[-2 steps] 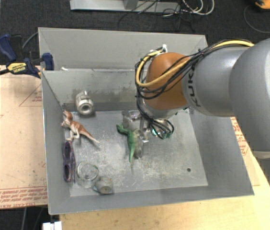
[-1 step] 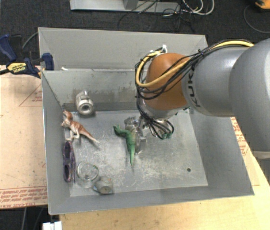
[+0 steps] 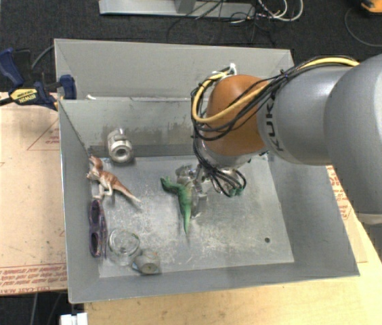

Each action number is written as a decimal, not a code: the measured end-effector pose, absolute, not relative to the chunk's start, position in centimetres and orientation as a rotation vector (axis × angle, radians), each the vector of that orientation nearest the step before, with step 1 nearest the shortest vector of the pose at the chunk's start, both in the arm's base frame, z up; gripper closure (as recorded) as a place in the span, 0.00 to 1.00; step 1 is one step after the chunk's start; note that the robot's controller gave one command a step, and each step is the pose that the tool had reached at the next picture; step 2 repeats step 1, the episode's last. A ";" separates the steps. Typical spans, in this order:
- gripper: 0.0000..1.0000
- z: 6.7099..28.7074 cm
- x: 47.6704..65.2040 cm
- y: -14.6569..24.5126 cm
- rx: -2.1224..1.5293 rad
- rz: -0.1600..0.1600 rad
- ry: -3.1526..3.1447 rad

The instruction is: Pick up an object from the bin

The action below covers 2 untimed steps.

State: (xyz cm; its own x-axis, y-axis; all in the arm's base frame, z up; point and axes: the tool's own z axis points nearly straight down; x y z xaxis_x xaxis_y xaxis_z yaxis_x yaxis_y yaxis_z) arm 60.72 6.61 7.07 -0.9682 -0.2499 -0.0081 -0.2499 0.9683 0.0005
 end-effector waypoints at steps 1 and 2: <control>1.00 16.0 60.9 8.6 -0.439 0.004 3.100; 1.00 16.0 60.9 8.6 -0.439 0.004 3.100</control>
Offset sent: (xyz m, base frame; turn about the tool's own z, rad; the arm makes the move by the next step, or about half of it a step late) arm 0.0000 0.0000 0.0000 0.0000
